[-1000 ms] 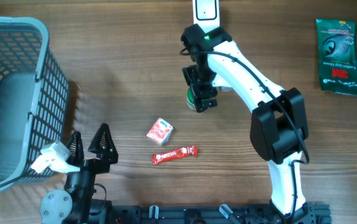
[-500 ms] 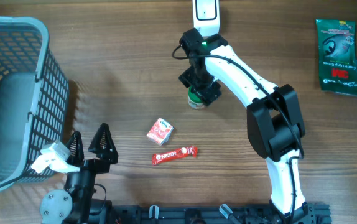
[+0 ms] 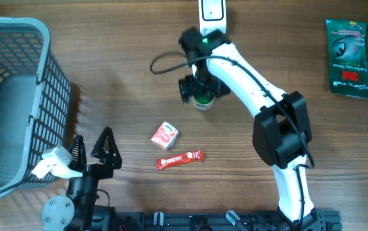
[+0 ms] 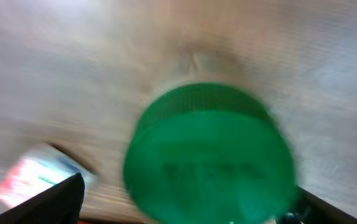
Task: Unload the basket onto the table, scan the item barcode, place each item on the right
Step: 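Lift the jar and rotate it in front of the scanner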
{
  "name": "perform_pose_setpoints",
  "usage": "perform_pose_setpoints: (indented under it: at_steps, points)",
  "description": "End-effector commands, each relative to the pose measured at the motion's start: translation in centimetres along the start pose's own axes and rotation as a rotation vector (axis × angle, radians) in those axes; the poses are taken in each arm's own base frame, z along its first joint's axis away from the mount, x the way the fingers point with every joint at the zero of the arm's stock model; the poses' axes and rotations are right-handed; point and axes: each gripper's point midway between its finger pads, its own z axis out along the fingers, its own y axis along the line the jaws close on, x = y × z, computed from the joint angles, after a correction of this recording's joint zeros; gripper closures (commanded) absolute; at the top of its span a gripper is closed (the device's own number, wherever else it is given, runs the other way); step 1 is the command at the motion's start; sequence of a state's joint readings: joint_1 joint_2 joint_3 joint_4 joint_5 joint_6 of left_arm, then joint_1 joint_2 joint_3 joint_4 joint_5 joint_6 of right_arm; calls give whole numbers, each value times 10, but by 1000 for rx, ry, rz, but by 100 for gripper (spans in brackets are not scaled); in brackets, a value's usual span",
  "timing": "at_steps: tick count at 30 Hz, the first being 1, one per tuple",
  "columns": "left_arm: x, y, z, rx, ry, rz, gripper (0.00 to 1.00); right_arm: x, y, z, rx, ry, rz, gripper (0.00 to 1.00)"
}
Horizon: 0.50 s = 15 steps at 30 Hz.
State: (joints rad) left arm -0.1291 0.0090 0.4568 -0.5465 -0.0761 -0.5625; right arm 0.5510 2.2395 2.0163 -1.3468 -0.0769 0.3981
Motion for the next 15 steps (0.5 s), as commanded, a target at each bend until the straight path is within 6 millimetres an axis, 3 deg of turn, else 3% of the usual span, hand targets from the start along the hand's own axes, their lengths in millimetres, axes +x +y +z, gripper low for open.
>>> perform_pose_setpoints:
  at_steps: [1, 3, 6, 9, 15]
  points:
    - [3, -2, 0, 14, 10, 8, 0, -9, 3, -66, -80, -128, 558, 0]
    - [3, -2, 0, 14, 10, 8, 0, -4, -3, -66, -82, -98, 902, 0]
    - [3, -2, 0, 13, 10, 8, 0, 5, -8, -40, -59, 2, 1137, 0]
    - [3, -2, 0, 14, 10, 8, 0, 12, -12, -9, -32, 83, 1245, 0]
    - [3, -2, 0, 14, 9, 8, 0, -2, -10, 36, -77, 95, 1261, 0]
